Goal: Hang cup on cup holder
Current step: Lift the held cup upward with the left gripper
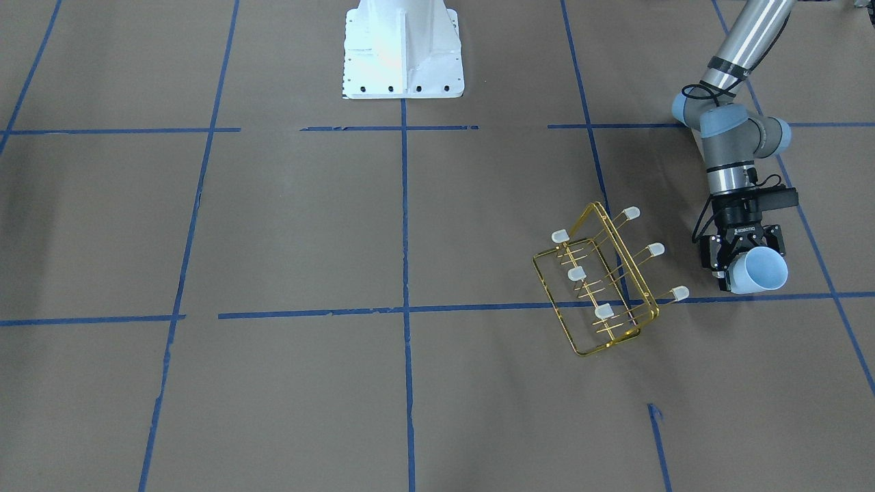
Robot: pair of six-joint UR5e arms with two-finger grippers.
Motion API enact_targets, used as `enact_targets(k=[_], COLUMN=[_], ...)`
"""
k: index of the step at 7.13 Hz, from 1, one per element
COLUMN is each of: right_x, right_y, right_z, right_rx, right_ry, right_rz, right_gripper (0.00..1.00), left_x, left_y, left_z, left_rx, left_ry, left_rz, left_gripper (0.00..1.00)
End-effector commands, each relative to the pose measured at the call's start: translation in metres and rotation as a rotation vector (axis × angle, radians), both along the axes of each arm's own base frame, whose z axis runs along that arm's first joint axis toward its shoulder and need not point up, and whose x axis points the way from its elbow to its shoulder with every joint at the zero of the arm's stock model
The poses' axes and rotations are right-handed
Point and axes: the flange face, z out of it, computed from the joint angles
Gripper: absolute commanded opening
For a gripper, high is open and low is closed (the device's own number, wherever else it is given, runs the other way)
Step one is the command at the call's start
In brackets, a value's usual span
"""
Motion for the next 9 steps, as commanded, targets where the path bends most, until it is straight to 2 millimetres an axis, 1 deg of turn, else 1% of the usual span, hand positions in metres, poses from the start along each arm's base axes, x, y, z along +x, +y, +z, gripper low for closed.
enact_targets(k=[1,2,3,4,5,6,7,9], right_x=[0.000,0.000,0.000,0.000,0.000,0.000,0.000,0.000], right_y=[0.000,0.000,0.000,0.000,0.000,0.000,0.000,0.000], right_z=[0.000,0.000,0.000,0.000,0.000,0.000,0.000,0.000], right_rx=[0.000,0.000,0.000,0.000,0.000,0.000,0.000,-0.001], right_ry=[0.000,0.000,0.000,0.000,0.000,0.000,0.000,0.000], right_rz=[0.000,0.000,0.000,0.000,0.000,0.000,0.000,0.001], right_gripper=[1.00,1.00,1.00,1.00,1.00,1.00,1.00,1.00], left_x=[-0.001,-0.002,-0.003,0.000,0.001,-0.012,-0.022,-0.032], left_y=[0.000,-0.001,-0.002,0.000,0.002,0.011,0.021,0.026], left_z=[0.001,-0.001,-0.009,-0.036,-0.058,-0.068,-0.088,-0.121], left_rx=[-0.001,0.002,0.012,0.039,0.052,0.036,0.046,0.093], left_ry=[0.001,0.005,0.018,0.063,0.091,-0.001,-0.075,-0.297], left_rz=[-0.001,-0.002,-0.005,0.009,0.042,0.069,0.138,0.220], left_gripper=[0.55,0.37,0.27,0.24,0.21,0.20,0.20,0.15])
